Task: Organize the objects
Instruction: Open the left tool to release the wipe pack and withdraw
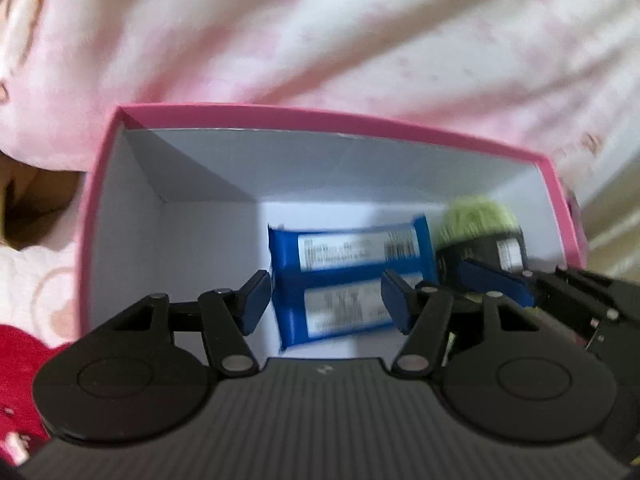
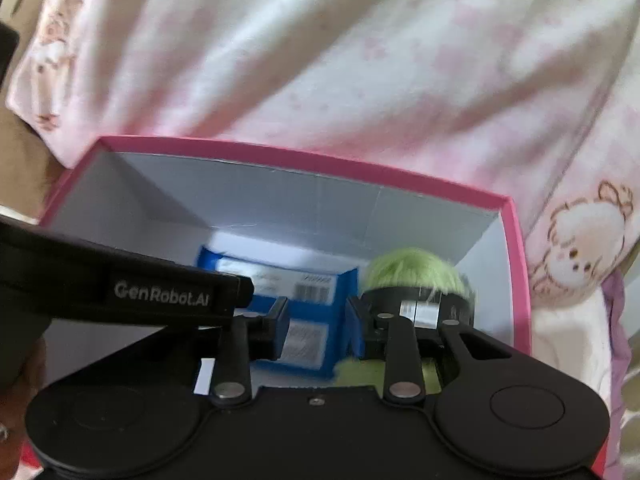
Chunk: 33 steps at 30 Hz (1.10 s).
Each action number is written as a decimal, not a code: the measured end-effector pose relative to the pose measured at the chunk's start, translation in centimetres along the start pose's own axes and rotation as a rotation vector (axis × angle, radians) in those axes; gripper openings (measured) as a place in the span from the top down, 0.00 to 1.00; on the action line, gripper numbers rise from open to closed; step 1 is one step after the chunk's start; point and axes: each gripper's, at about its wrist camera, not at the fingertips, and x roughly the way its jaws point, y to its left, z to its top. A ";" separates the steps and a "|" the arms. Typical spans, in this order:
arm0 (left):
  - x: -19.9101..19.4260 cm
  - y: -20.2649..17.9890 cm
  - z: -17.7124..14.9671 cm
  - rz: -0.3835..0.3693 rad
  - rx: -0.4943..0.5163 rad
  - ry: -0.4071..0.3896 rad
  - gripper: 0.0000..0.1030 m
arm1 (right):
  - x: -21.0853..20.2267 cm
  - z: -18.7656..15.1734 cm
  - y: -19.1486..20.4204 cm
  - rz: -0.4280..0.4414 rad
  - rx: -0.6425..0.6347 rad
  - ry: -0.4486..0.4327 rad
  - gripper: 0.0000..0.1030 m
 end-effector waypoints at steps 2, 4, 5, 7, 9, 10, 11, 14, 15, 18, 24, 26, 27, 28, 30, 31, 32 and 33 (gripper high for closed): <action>-1.7 0.1 -0.2 0.003 0.052 -0.007 0.41 | -1.9 -1.0 0.0 0.027 -0.022 -0.018 0.62; -3.5 -0.1 -0.9 -0.005 0.089 -0.012 0.41 | -3.7 -1.6 -0.2 0.059 -0.030 -0.031 0.60; -4.2 -0.3 -1.1 -0.017 0.093 -0.010 0.41 | -4.5 -1.7 -0.2 0.078 -0.032 -0.033 0.59; -6.1 0.0 -1.3 -0.032 0.101 -0.023 0.41 | -6.5 -2.0 -0.6 0.106 -0.038 -0.044 0.57; -8.3 -0.6 -1.5 -0.016 0.112 -0.046 0.41 | -8.5 -1.6 -0.4 0.114 -0.059 -0.062 0.54; -9.5 -0.7 -1.9 -0.009 0.113 -0.049 0.41 | -9.5 -1.6 -0.4 0.114 -0.067 -0.068 0.54; -10.3 -0.9 -1.9 -0.010 0.116 -0.050 0.41 | -10.5 -1.7 -0.4 0.117 -0.072 -0.070 0.53; -13.7 -1.5 -2.7 -0.017 0.146 -0.049 0.40 | -14.1 -2.2 -0.4 0.137 -0.081 -0.089 0.51; -14.4 -1.8 -2.8 -0.014 0.154 -0.045 0.39 | -15.5 -2.5 -0.7 0.145 -0.081 -0.096 0.50; -17.4 -2.5 -3.6 -0.011 0.194 -0.038 0.35 | -18.5 -3.0 -0.9 0.177 -0.077 -0.107 0.47; -22.5 -3.3 -5.9 -0.027 0.295 -0.007 0.30 | -23.3 -4.8 0.2 0.236 -0.105 -0.113 0.40; -23.8 -3.5 -7.2 -0.015 0.335 -0.029 0.23 | -24.5 -5.6 0.7 0.275 -0.110 -0.108 0.38; -24.4 -3.5 -7.9 -0.014 0.346 -0.038 0.21 | -24.9 -6.0 0.9 0.294 -0.110 -0.104 0.37; -24.8 -3.4 -8.8 -0.021 0.351 -0.042 0.21 | -25.4 -6.5 1.2 0.314 -0.113 -0.101 0.36; -25.4 -3.2 -10.4 -0.035 0.364 -0.035 0.19 | -26.2 -7.6 1.9 0.349 -0.123 -0.096 0.31; -25.5 -3.1 -11.3 -0.043 0.372 -0.030 0.19 | -26.5 -8.2 2.2 0.364 -0.125 -0.095 0.30; -25.6 -3.0 -12.0 -0.046 0.376 -0.025 0.18 | -26.7 -8.7 2.6 0.379 -0.127 -0.094 0.27; -25.6 -2.8 -12.8 -0.049 0.378 -0.016 0.18 | -26.8 -9.3 3.0 0.394 -0.133 -0.089 0.25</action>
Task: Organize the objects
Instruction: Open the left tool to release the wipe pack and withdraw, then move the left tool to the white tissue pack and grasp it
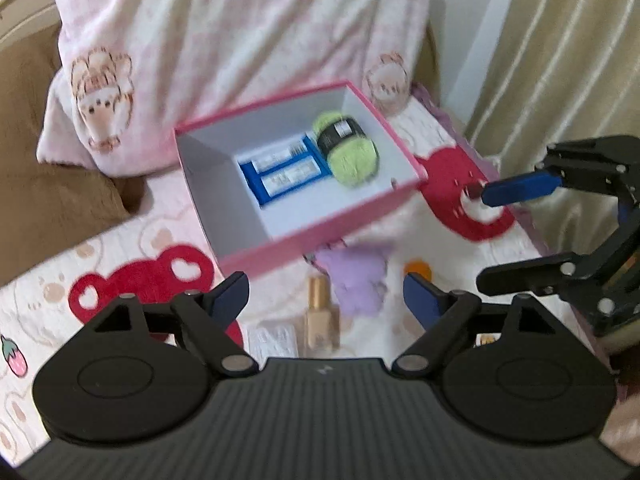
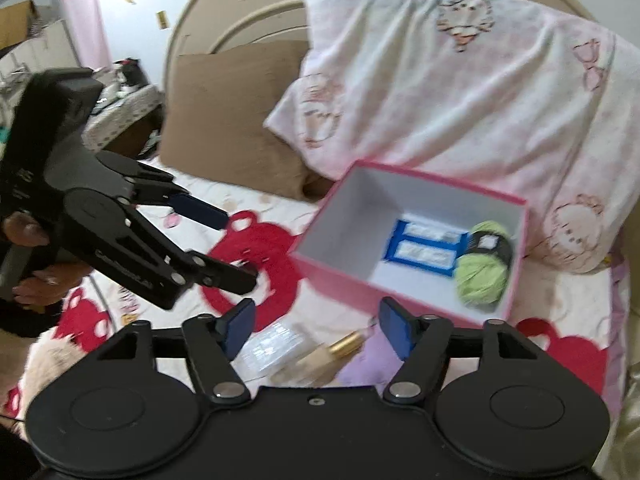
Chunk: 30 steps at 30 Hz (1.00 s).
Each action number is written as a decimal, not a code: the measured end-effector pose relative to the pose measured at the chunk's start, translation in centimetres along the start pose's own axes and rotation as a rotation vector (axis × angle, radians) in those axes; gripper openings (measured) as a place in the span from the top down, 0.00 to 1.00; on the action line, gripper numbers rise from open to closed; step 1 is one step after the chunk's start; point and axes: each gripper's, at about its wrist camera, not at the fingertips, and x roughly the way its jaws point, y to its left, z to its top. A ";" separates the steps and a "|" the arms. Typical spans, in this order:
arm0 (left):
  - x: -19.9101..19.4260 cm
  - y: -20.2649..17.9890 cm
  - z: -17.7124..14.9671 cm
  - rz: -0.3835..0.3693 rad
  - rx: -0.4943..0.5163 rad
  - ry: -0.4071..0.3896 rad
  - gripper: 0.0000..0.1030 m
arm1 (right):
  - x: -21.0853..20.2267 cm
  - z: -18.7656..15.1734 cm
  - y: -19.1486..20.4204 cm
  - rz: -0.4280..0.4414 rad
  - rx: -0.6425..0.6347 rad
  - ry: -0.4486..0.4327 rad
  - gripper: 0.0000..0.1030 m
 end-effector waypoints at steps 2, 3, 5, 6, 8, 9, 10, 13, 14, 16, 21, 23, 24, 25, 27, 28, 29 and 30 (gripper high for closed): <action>0.3 -0.1 -1.3 -0.017 -0.006 0.013 0.18 | 0.3 -1.2 0.7 0.024 -0.019 0.006 0.23; 0.5 -0.1 -1.9 -0.027 -0.017 0.022 0.18 | 0.5 -1.8 1.1 0.022 -0.024 0.015 0.23; 1.1 0.2 -3.2 -0.051 -0.039 0.037 0.17 | 1.3 -3.0 1.4 0.029 -0.027 0.035 0.23; 1.4 0.3 -3.8 -0.060 -0.050 0.045 0.17 | 1.7 -3.6 1.6 0.039 -0.025 0.045 0.23; 2.1 0.6 -5.0 -0.077 -0.072 0.059 0.17 | 2.3 -4.5 2.0 0.056 -0.026 0.059 0.23; 2.5 0.8 -5.6 -0.084 -0.085 0.064 0.17 | 2.7 -4.9 2.2 0.065 -0.029 0.066 0.23; 2.9 0.8 -6.2 -0.095 -0.097 0.069 0.17 | 3.0 -5.3 2.4 0.072 -0.032 0.075 0.23; 4.2 1.2 -7.8 -0.126 -0.141 0.091 0.17 | 4.0 -6.3 3.0 0.086 -0.048 0.112 0.23; 4.6 1.2 -8.1 -0.132 -0.149 0.097 0.17 | 4.4 -6.6 3.2 0.089 -0.055 0.123 0.23; 5.4 1.1 -8.9 -0.151 -0.158 0.113 0.17 | 5.1 -7.0 3.6 0.098 -0.063 0.143 0.23; 7.5 1.0 -10.6 -0.155 -0.179 0.148 0.17 | 6.9 -7.9 4.4 0.068 -0.086 0.163 0.23; 8.3 1.1 -11.1 -0.142 -0.182 0.160 0.17 | 7.8 -8.2 5.0 0.041 -0.122 0.180 0.23; 8.6 1.2 -11.4 -0.133 -0.181 0.165 0.17 | 8.3 -8.5 5.4 0.036 -0.142 0.194 0.23; 9.0 1.3 -11.8 -0.128 -0.189 0.168 0.17 | 8.8 -8.7 5.5 0.037 -0.155 0.205 0.23; 9.6 1.7 -12.3 -0.123 -0.213 0.170 0.17 | 10.0 -9.5 5.9 0.055 -0.176 0.233 0.23; 10.0 1.8 -12.7 -0.116 -0.218 0.166 0.17 | 10.4 -9.9 6.1 0.061 -0.180 0.240 0.23; 10.3 1.8 -13.0 -0.105 -0.217 0.164 0.17 | 11.2 -10.4 6.3 0.073 -0.185 0.250 0.23; 10.7 1.7 -13.4 -0.087 -0.213 0.169 0.17 | 11.7 -10.8 6.5 0.080 -0.190 0.258 0.23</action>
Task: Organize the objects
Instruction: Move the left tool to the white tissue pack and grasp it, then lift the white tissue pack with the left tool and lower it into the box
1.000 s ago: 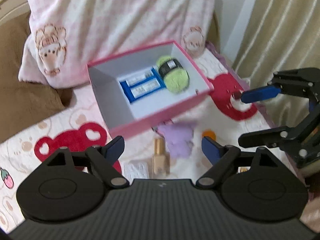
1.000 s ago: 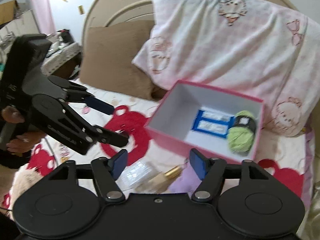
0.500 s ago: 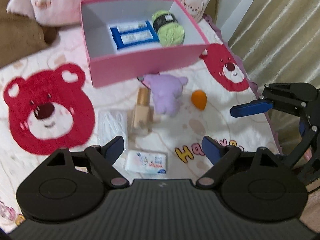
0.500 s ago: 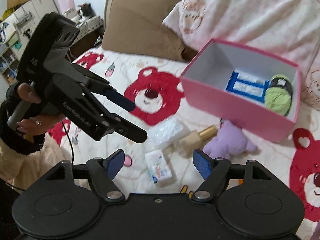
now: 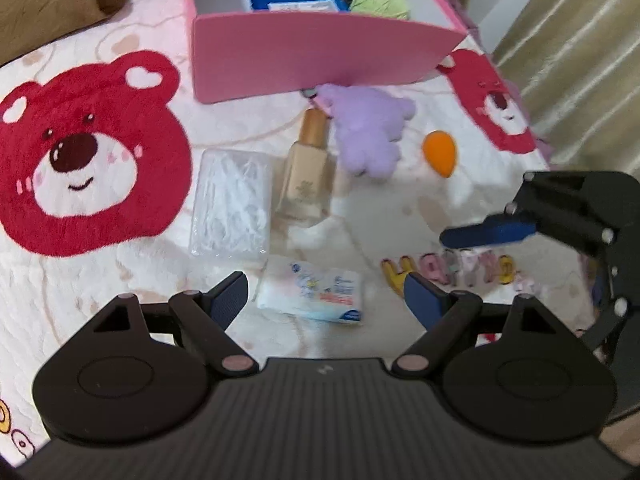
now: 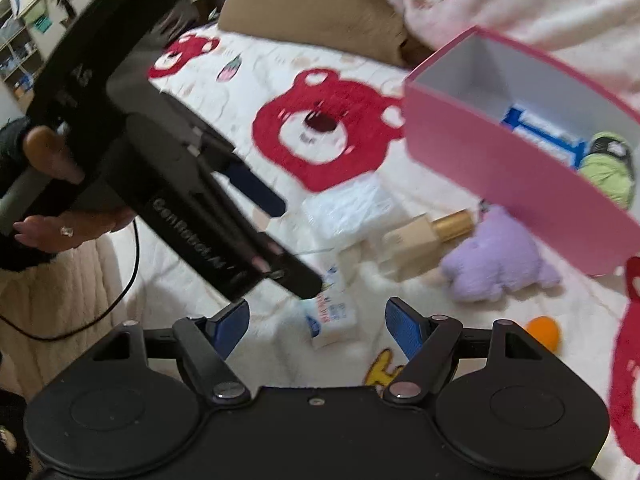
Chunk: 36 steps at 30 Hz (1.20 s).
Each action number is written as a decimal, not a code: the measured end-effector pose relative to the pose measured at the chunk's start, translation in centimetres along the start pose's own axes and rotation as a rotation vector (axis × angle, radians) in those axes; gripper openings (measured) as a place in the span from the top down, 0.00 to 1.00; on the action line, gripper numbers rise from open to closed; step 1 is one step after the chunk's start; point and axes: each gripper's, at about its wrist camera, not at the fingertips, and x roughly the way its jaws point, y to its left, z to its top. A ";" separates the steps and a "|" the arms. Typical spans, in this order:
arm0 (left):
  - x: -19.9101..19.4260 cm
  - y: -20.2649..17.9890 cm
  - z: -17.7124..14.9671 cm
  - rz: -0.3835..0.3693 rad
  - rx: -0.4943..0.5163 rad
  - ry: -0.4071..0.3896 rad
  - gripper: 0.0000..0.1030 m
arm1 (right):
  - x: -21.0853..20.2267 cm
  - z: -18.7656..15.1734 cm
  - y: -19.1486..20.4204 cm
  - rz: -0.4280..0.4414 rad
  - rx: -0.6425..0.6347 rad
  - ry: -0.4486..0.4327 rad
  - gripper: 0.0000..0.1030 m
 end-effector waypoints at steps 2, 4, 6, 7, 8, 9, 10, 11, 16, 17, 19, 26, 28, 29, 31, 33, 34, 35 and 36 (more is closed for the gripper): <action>1.1 0.3 -0.4 0.027 0.000 0.033 0.17 | 1.4 -0.5 0.4 0.001 -0.021 0.019 0.23; 1.9 0.7 -0.7 0.049 -0.004 0.054 0.18 | 2.9 -1.0 0.9 -0.020 -0.051 0.064 0.23; 2.4 1.0 -1.0 0.062 0.002 0.054 0.18 | 3.7 -1.5 1.2 -0.037 -0.086 0.096 0.23; 2.6 1.1 -1.2 0.060 -0.002 0.049 0.19 | 4.0 -1.7 1.2 -0.046 -0.097 0.099 0.23; 2.8 1.2 -1.4 0.052 -0.007 0.044 0.19 | 4.3 -1.8 1.1 -0.054 -0.102 0.101 0.23; 3.1 1.3 -1.6 0.041 -0.013 0.038 0.20 | 4.6 -1.9 0.9 -0.063 -0.102 0.097 0.23; 3.4 1.4 -1.7 0.037 -0.021 0.038 0.21 | 4.9 -2.0 0.8 -0.072 -0.101 0.089 0.23; 3.7 1.6 -1.9 0.038 -0.031 0.039 0.23 | 5.2 -2.0 0.5 -0.081 -0.096 0.077 0.23; 4.7 1.8 -2.5 0.027 -0.066 -0.004 0.44 | 7.3 -2.1 -1.2 -0.074 -0.061 0.033 0.23; 4.9 1.8 -2.5 0.020 -0.072 -0.011 0.47 | 7.8 -2.1 -1.4 -0.073 -0.063 0.031 0.24; 5.3 1.8 -2.9 0.012 -0.071 -0.036 0.48 | 8.5 -2.3 -1.7 -0.074 -0.062 0.015 0.31; 5.5 1.3 -3.7 -0.048 -0.074 -0.108 0.51 | 8.0 -3.5 -1.8 -0.079 0.003 -0.017 0.54; 5.5 1.1 -3.6 -0.071 -0.082 -0.125 0.51 | 7.3 -3.9 -2.0 -0.100 0.052 -0.029 0.55; 5.6 1.2 -3.5 -0.083 -0.118 -0.122 0.51 | 6.9 -4.1 -2.3 -0.118 0.097 -0.044 0.55; 6.4 1.9 -3.7 -0.115 -0.259 -0.115 0.51 | 6.7 -4.7 -2.5 -0.198 0.187 -0.059 0.55; 6.9 2.1 -4.1 -0.159 -0.351 -0.123 0.51 | 7.0 -5.3 -2.8 -0.250 0.278 -0.066 0.55; 7.0 1.8 -4.2 -0.169 -0.356 -0.130 0.51 | 7.1 -5.5 -2.8 -0.258 0.317 -0.076 0.55; 7.1 1.4 -4.3 -0.170 -0.343 -0.130 0.51 | 7.1 -5.6 -2.6 -0.270 0.343 -0.083 0.55; 7.2 0.8 -4.3 -0.163 -0.327 -0.127 0.51 | 7.2 -5.5 -2.3 -0.282 0.359 -0.088 0.54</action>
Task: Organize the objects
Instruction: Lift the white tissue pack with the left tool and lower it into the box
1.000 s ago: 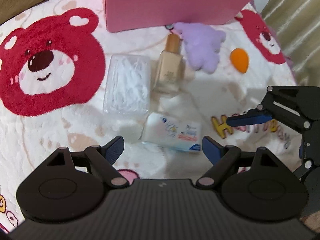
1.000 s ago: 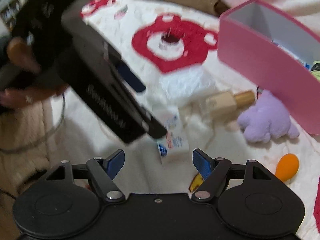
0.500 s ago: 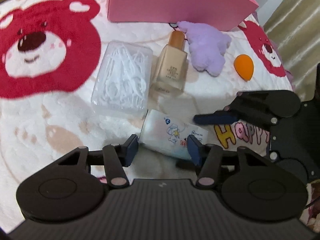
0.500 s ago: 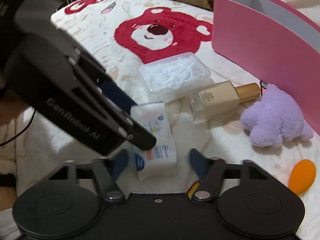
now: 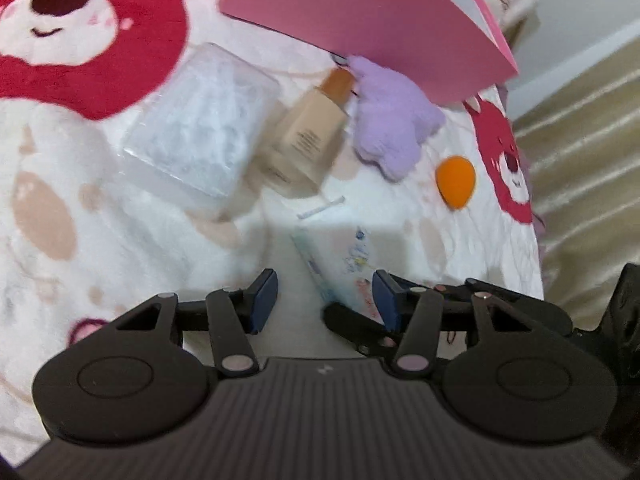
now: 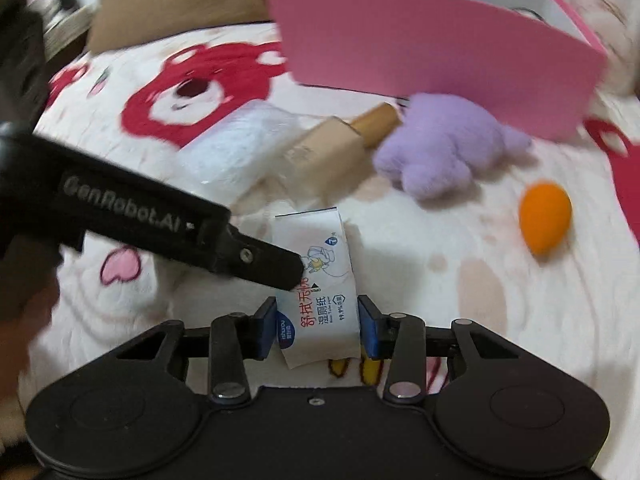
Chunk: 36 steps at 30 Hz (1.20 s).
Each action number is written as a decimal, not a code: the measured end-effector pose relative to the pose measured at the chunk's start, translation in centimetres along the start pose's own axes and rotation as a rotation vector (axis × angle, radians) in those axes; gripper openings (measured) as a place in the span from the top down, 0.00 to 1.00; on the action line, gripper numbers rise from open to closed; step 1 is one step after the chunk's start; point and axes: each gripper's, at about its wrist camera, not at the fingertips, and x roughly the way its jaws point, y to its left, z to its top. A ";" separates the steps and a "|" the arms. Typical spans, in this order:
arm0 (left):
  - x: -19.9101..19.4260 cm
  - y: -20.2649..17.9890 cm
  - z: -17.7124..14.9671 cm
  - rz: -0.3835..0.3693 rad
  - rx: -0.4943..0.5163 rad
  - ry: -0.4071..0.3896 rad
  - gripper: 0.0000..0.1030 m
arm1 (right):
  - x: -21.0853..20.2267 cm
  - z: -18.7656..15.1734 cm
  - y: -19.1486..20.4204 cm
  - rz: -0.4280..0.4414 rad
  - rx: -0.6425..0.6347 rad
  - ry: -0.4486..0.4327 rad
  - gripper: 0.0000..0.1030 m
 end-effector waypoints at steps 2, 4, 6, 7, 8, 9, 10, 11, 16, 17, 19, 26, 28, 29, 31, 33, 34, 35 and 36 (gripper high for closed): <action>0.3 -0.8 -0.4 -0.008 0.028 0.008 0.52 | -0.1 -0.2 0.2 0.010 0.009 -0.005 0.49; 0.4 -1.1 -0.7 -0.027 0.027 0.013 0.55 | -0.2 -0.7 0.4 0.049 0.019 -0.018 0.45; 0.5 -1.5 -0.9 0.004 0.048 0.011 0.64 | -0.4 -1.0 0.4 0.056 0.016 -0.023 0.44; 0.5 -1.7 -1.1 0.022 0.067 0.002 0.65 | -0.5 -1.1 0.4 0.058 0.008 -0.024 0.44; 0.6 -1.7 -1.2 0.022 0.066 -0.004 0.66 | -0.6 -1.2 0.3 0.063 0.005 -0.021 0.45; 0.7 -1.6 -1.2 0.022 0.058 -0.007 0.66 | -0.6 -1.3 0.1 0.065 0.005 -0.022 0.48; 0.8 -1.6 -1.2 0.024 0.059 -0.007 0.66 | -0.7 -1.3 0.0 0.063 0.002 -0.025 0.50; 0.9 -1.5 -1.2 0.025 0.065 -0.008 0.66 | -0.6 -1.4 -0.1 0.059 -0.007 -0.025 0.53; 0.8 -1.7 -1.4 0.029 0.095 -0.020 0.67 | -0.8 -1.5 -0.2 0.066 -0.013 -0.029 0.54; 0.7 -2.1 -1.4 0.036 0.116 -0.020 0.67 | -0.9 -1.3 -0.2 0.068 -0.014 -0.026 0.54; 0.4 -2.5 -1.5 0.040 0.135 -0.017 0.67 | -1.1 -1.2 -0.5 0.082 -0.013 -0.017 0.54; -1.2 -3.8 -1.2 0.023 0.207 -0.003 0.67 | -2.6 -1.1 -0.8 0.100 0.003 -0.024 0.54; -1.8 -4.2 -1.1 0.017 0.224 -0.007 0.67 | -3.2 -0.9 -0.8 0.103 -0.001 -0.035 0.55; -2.0 -4.5 -1.0 0.015 0.230 -0.008 0.67 | -3.6 -0.8 -0.8 0.105 -0.006 -0.039 0.54; -2.9 -5.3 -0.7 0.024 0.244 0.001 0.67 | -4.4 -0.5 -0.8 0.111 -0.026 -0.046 0.55; -4.0 -6.3 -0.2 0.045 0.254 0.014 0.66 | -5.3 0.0 -0.6 0.130 -0.054 -0.054 0.55; -4.5 -6.7 0.0 0.056 0.265 0.007 0.66 | -5.7 0.3 -0.6 0.135 -0.067 -0.062 0.54; -5.0 -7.1 0.3 0.066 0.267 0.005 0.66 | -6.0 0.8 -0.5 0.140 -0.083 -0.060 0.54; -5.4 -7.4 0.6 0.076 0.268 0.005 0.66 | -6.3 1.6 -0.4 0.147 -0.099 -0.049 0.54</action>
